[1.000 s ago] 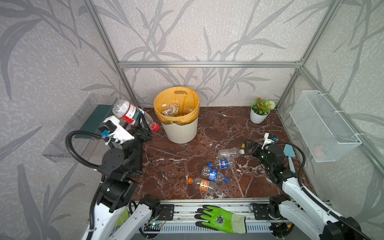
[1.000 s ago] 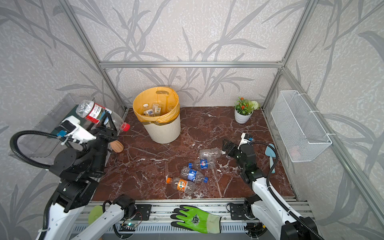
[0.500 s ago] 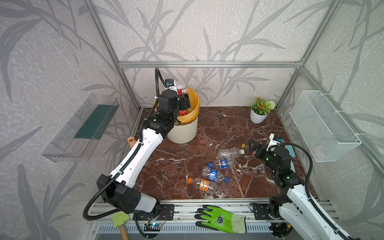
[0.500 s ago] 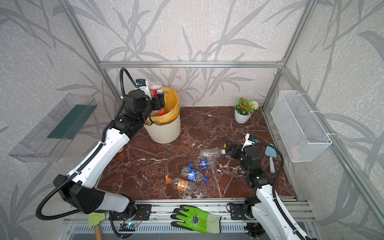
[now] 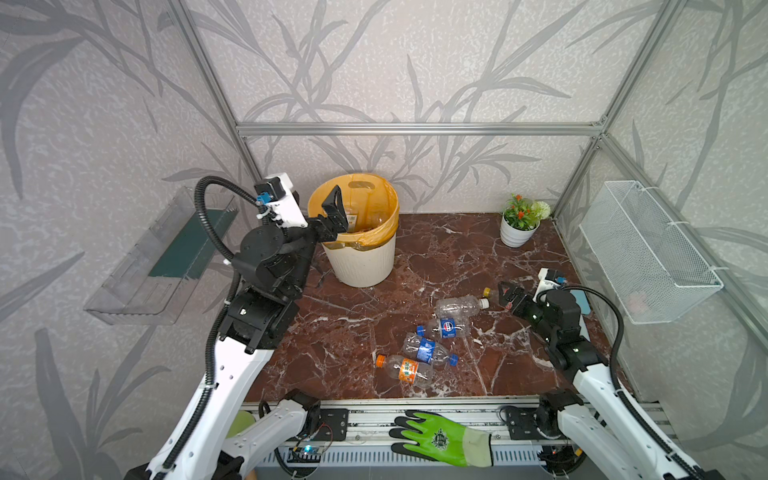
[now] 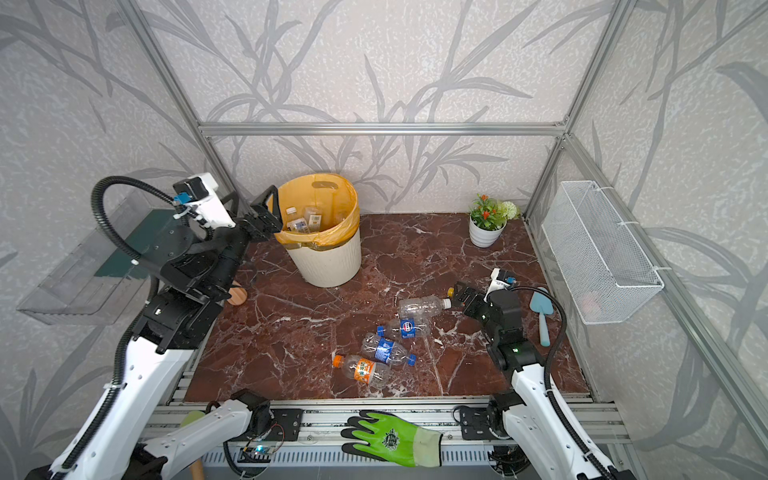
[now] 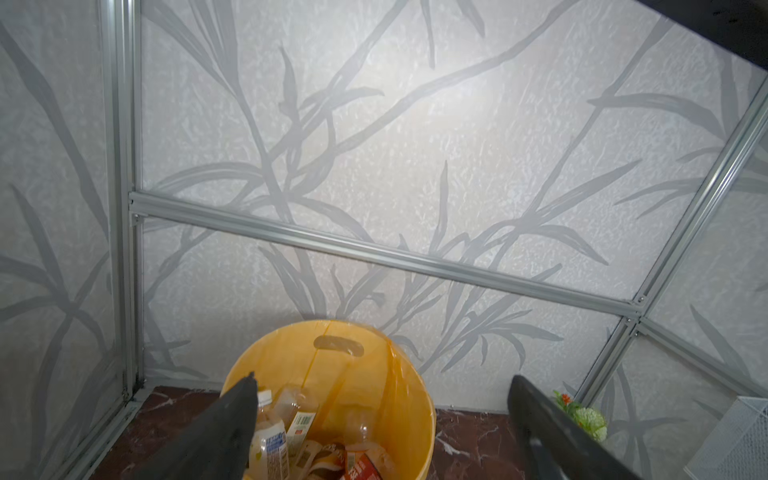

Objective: Throw the plastic bottles in the bin
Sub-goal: 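Carry the red-label bottle over the bin and open the left gripper, then lower the right gripper onto the clear blue-capped bottle while the left gripper draws back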

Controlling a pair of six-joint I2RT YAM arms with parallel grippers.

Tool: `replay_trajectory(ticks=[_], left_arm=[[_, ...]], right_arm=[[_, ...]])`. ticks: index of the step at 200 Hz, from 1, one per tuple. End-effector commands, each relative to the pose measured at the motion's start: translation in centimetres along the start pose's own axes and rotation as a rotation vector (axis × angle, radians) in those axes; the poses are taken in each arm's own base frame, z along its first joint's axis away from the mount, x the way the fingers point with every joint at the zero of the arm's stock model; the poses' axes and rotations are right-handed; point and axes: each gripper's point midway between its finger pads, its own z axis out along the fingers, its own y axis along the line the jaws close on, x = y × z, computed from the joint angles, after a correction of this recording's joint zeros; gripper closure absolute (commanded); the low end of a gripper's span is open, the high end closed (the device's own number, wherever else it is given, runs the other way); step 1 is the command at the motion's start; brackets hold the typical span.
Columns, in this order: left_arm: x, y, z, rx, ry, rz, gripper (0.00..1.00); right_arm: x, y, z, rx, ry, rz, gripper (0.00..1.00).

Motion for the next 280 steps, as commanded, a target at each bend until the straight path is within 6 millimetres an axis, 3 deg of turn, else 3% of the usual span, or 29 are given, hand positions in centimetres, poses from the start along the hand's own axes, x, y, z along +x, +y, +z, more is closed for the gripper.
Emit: replay_trajectory(ticks=[1,30,65,101,142,197,280], left_arm=[[4.4,0.5,0.1,-0.003,0.102,-0.016,0.07],[9.1,2.6,-1.4,-0.051,0.171,-0.045,0.07],[13.0,5.0,-3.8,-0.123,0.235,-0.052,0.07],[15.5,7.5,-6.2,-0.208,0.271,-0.048,0.06],[18.7,9.8,-8.1,-0.290,0.326,-0.053,0.05],[19.7,10.9,-9.0,-0.326,0.327,-0.045,0.03],[19.1,12.0,-10.0,-0.376,0.298,-0.038,0.03]], right_arm=[[0.8,0.1,0.6,-0.008,0.053,0.079,0.01],[3.8,-0.3,2.5,-0.033,0.147,0.192,0.01],[7.1,0.2,4.6,-0.007,0.266,0.225,0.01],[9.7,1.1,6.6,0.011,0.346,0.262,0.01],[11.1,1.9,8.5,0.023,0.383,0.261,0.01],[11.6,2.3,10.1,0.022,0.394,0.285,0.01],[13.4,2.4,12.3,0.045,0.460,0.369,0.01]])
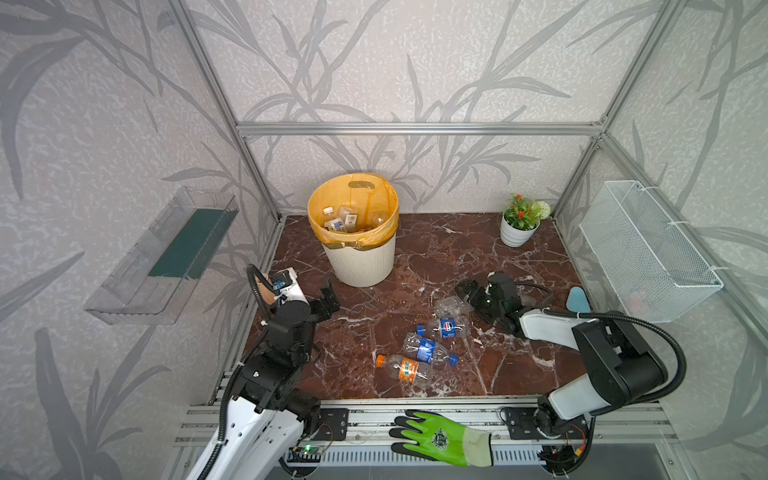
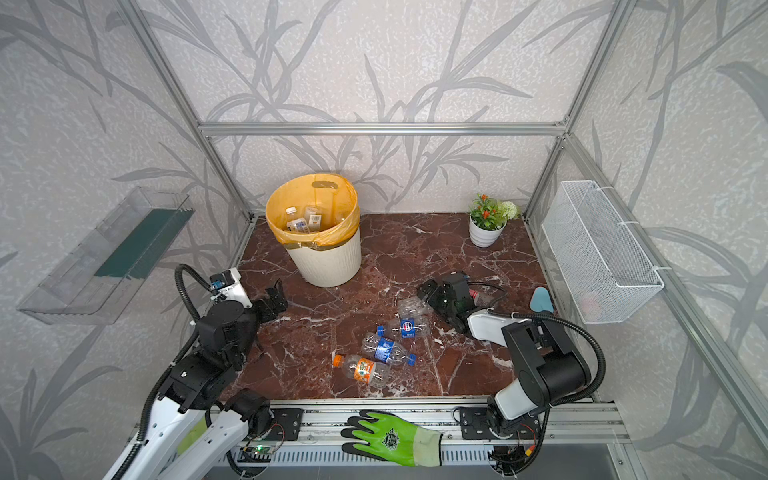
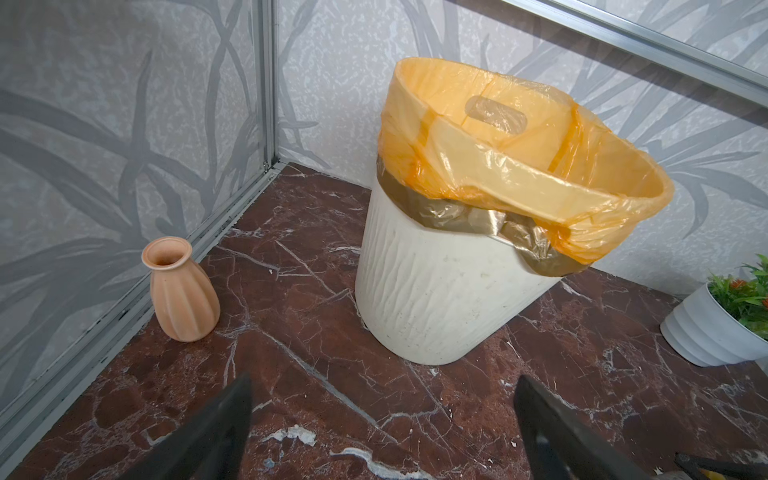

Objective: Throw the plastic bottles in the bin
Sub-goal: 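Lower the right gripper onto the clear blue-capped bottle while the left gripper draws back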

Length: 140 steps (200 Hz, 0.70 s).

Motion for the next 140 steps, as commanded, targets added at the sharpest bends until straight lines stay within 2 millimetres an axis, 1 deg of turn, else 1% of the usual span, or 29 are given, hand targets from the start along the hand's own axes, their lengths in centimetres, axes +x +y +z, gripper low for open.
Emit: replay_trajectory(ticks=[1,25,51,61,70,73,81,101,140], left_arm=[[0.2,1.1,-0.3,-0.047,-0.001,-0.004,0.03],[0.2,1.4,-0.5,-0.057,-0.005,-0.005,0.03],[0.1,1.7,-0.7,-0.068,-0.015,-0.005,0.02],[0.0,1.9,-0.8,-0.072,-0.021,-0.005,0.02],[-0.1,2.0,-0.9,-0.077,-0.027,-0.001,0.01],[-0.1,2.1,-0.9,-0.079,-0.027,0.000,0.01],[-0.3,2.2,-1.1,-0.083,-0.033,0.002,0.01],[-0.4,2.5,-1.3,-0.096,-0.041,0.008,0.01],[-0.3,3.0,-1.2,-0.121,-0.041,0.018,0.01]], right_arm=[[0.8,-0.5,0.9,0.023,0.039,0.033,0.01],[1.0,-0.6,1.6,0.037,0.061,0.038,0.04],[1.2,-0.9,2.4,0.050,0.075,0.052,0.09],[1.3,-0.8,2.7,0.048,0.084,0.054,0.10],[1.2,-0.1,2.8,0.032,0.089,0.050,0.11],[1.5,-0.8,3.3,0.050,0.102,0.052,0.12],[1.6,-0.8,3.7,0.054,0.111,0.049,0.13],[1.8,-0.7,4.3,0.061,0.122,0.041,0.19],[1.3,-0.5,5.1,0.056,0.109,0.047,0.34]])
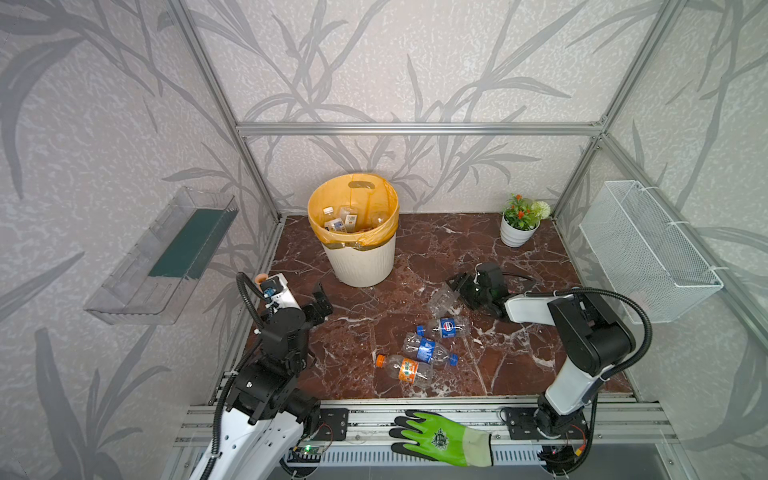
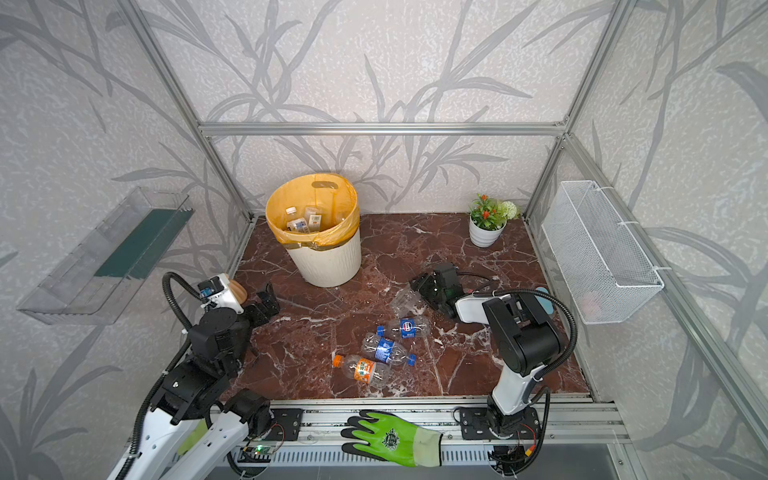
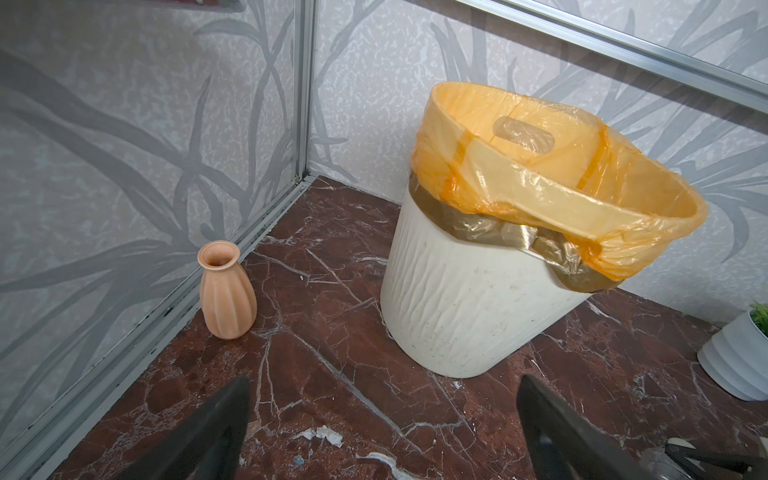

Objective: Throw the plastic bottles in the bin
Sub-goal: 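Lower the right gripper onto the clear blue-capped bottle while the left gripper draws back, then grasp the clear blue-capped bottle with the right gripper and lift it, then release the clear bottle over the bin and draw the right gripper back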

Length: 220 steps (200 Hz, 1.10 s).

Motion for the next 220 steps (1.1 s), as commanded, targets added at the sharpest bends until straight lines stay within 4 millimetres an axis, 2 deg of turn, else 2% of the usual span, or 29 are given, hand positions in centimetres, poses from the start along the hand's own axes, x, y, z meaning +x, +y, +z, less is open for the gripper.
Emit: replay_trajectory(ticks=[1,41,64,81,114,119,133,166,183,196,208,220], left_arm=[[0.3,1.0,0.0,-0.047,-0.001,0.019,0.01],[0.8,1.3,0.2,-0.066,0.003,0.009,0.01],[1.2,1.7,0.3,-0.086,0.006,-0.007,0.01],[1.7,2.2,0.5,-0.108,0.012,-0.014,0.01],[2.8,3.0,0.7,-0.148,0.027,-0.031,0.01],[3.0,3.1,0.7,-0.152,0.031,-0.035,0.01],[3.4,3.4,0.8,-0.164,0.037,-0.050,0.01],[4.7,3.6,1.3,-0.183,0.063,-0.074,0.01],[5.3,3.7,1.6,-0.189,0.079,-0.082,0.01],[5.5,3.6,1.8,-0.192,0.087,-0.087,0.01],[5.8,3.4,2.0,-0.186,0.097,-0.090,0.01],[5.9,3.3,2.1,-0.183,0.107,-0.090,0.01]], right_arm=[[1.5,-2.9,0.8,0.096,0.048,0.028,0.35],[0.7,-1.6,1.5,0.049,0.029,0.028,0.45],[-0.4,0.2,1.4,-0.016,-0.011,0.018,0.47],[-1.6,2.7,0.8,-0.082,-0.048,-0.020,0.48],[-5.7,10.3,-2.5,-0.265,-0.169,-0.131,0.49],[-6.5,12.3,-4.0,-0.305,-0.197,-0.158,0.50],[-8.7,15.9,-6.9,-0.357,-0.277,-0.229,0.50],[-12.6,24.5,-16.9,-0.484,-0.489,-0.414,0.50],[-13.4,28.2,-22.5,-0.545,-0.608,-0.505,0.50],[-13.6,30.4,-25.9,-0.598,-0.688,-0.543,0.50],[-13.4,32.5,-28.5,-0.655,-0.751,-0.571,0.50],[-12.9,34.5,-29.6,-0.698,-0.791,-0.601,0.50]])
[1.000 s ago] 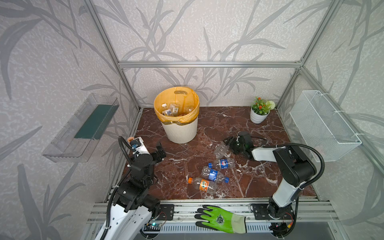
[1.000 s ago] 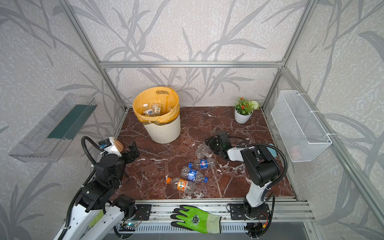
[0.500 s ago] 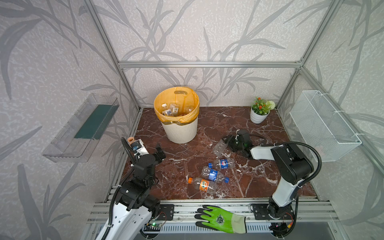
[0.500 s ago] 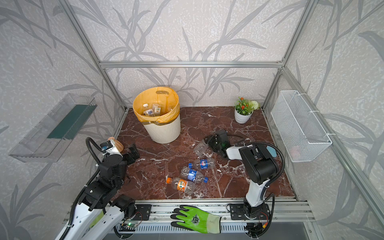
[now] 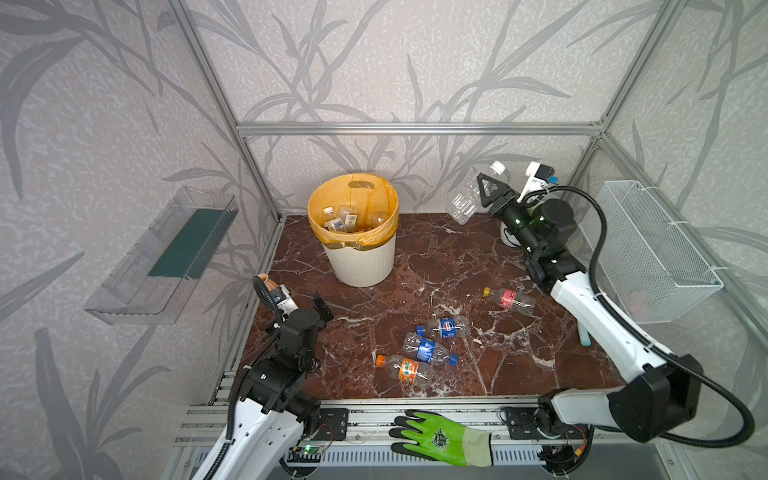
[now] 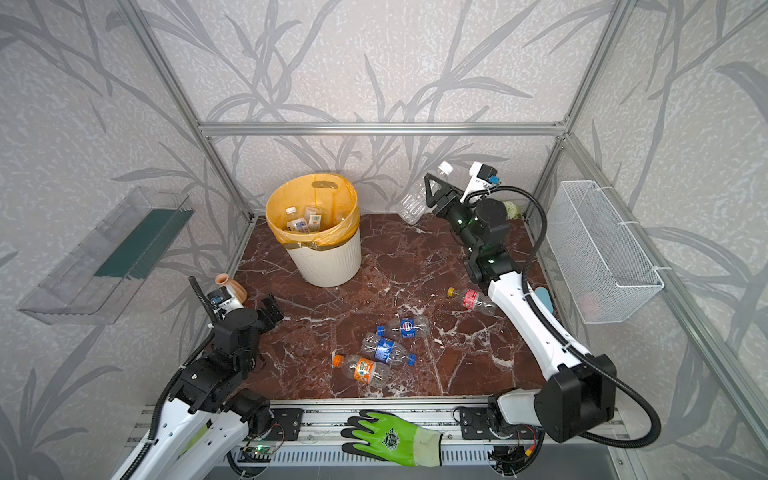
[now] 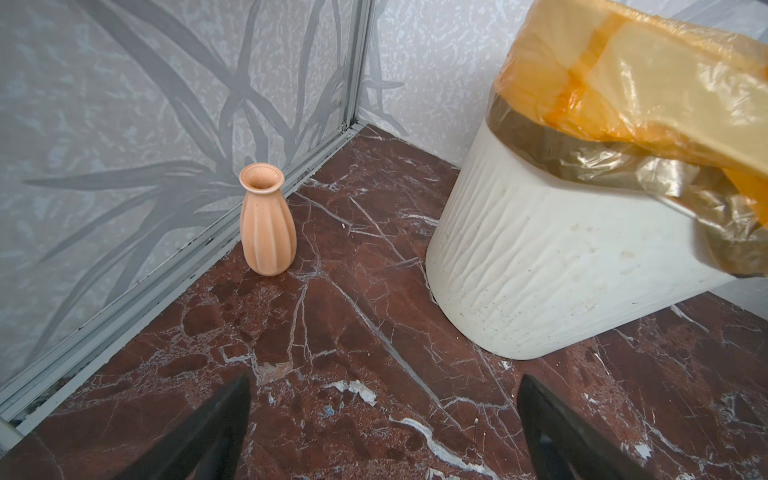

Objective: Throw the plastic bottles in the bin
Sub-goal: 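Release the clear bottle over the bin and draw the right gripper back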

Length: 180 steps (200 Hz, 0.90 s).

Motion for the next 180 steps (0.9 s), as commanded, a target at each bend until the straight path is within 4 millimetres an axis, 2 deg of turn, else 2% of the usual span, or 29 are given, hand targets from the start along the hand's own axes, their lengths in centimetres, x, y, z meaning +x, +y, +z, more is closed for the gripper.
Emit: replay_trajectory(ticks=[1,7,19,29,40,61,71,80,86,102,123,139,142,151,155,159,173,180], left_arm=[[0.4,0.3,0.4,-0.023,0.010,-0.033,0.01],[0.5,0.2,0.4,-0.019,0.016,-0.033,0.01],[0.6,0.0,0.5,-0.014,0.023,-0.035,0.01],[0.6,0.0,0.4,-0.012,0.027,-0.035,0.01],[0.7,0.0,0.4,-0.009,0.032,-0.037,0.01],[0.7,-0.1,0.3,0.000,0.038,-0.041,0.01],[0.8,-0.2,0.3,0.002,0.041,-0.041,0.01],[0.7,-0.3,0.2,0.007,0.043,-0.039,0.01],[0.6,-0.3,0.2,0.010,0.045,-0.036,0.01],[0.3,-0.5,0.0,0.018,0.041,-0.021,0.01],[-0.1,-0.8,-0.2,0.035,0.037,-0.010,0.01],[-0.3,-1.2,-0.3,0.051,0.035,-0.011,0.01],[-0.3,-1.2,-0.3,0.054,0.039,-0.009,0.01],[-0.3,-1.6,-0.3,0.071,0.045,-0.003,0.01],[-0.2,-1.8,-0.4,0.081,0.050,0.004,0.01],[-0.2,-1.9,-0.4,0.089,0.055,0.008,0.01],[-0.2,-2.2,-0.5,0.107,0.061,0.010,0.01],[-0.1,-2.3,-0.5,0.111,0.063,0.010,0.01]], right_arm=[[-1.1,2.5,0.8,-0.031,-0.061,-0.114,0.50],[-1.0,3.5,1.5,-0.058,-0.068,-0.117,0.50],[0.4,5.5,3.4,-0.109,-0.048,-0.104,0.49],[2.8,6.7,5.6,-0.146,-0.005,-0.088,0.49],[6.1,7.5,8.3,-0.172,0.061,-0.065,0.49],[15.5,6.9,13.9,-0.182,0.273,-0.036,0.47],[18.7,6.2,15.6,-0.172,0.377,-0.033,0.40],[19.8,5.6,16.6,-0.153,0.436,-0.037,0.31],[19.7,5.2,16.9,-0.142,0.448,-0.048,0.24],[16.4,6.0,16.6,-0.149,0.403,-0.083,0.00],[10.5,8.0,14.2,-0.153,0.311,-0.192,0.01],[7.3,8.1,11.7,-0.130,0.261,-0.242,0.01],[6.2,8.5,11.0,-0.133,0.239,-0.249,0.01],[5.5,7.3,9.5,-0.100,0.224,-0.256,0.01],[3.9,7.6,8.2,-0.099,0.192,-0.261,0.01],[3.8,7.1,7.6,-0.091,0.187,-0.260,0.01],[2.4,4.9,4.7,-0.039,0.163,-0.246,0.01],[2.6,3.0,3.2,0.002,0.168,-0.239,0.01]])
